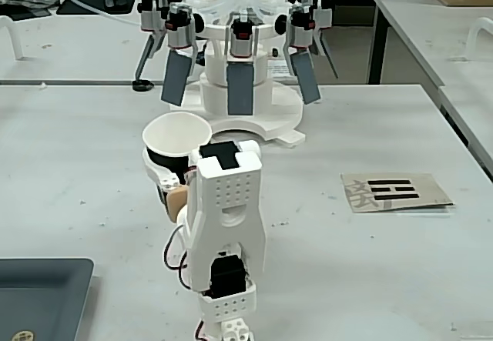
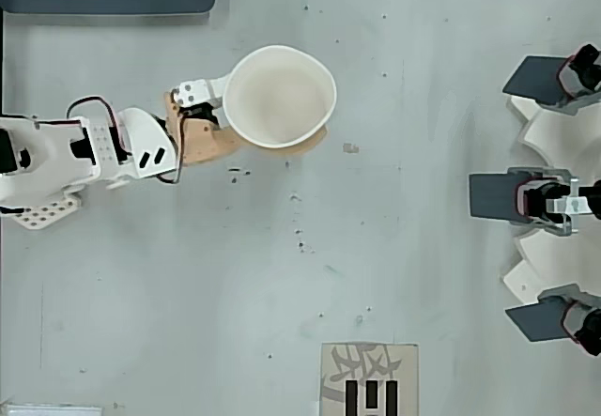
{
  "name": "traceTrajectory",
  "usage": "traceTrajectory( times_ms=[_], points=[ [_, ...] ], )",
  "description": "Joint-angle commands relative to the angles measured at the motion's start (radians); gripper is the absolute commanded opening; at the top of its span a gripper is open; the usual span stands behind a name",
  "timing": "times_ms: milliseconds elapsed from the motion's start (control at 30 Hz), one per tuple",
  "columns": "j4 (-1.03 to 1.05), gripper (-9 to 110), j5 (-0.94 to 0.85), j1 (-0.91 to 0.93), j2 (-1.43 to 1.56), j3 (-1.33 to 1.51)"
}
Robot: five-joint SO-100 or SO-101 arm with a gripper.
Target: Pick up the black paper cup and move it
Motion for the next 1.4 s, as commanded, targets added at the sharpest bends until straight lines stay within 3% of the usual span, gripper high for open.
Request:
traceTrajectory(
  times_ms=[0, 867, 1367],
  points=[
    [-0.020, 7, 0.006, 0.015, 0.077, 0.021],
    [-0.005, 11, 0.054, 0.133, 0.210, 0.114],
    [0.167, 11, 0.075, 0.281, 0.209, 0.008]
  ],
)
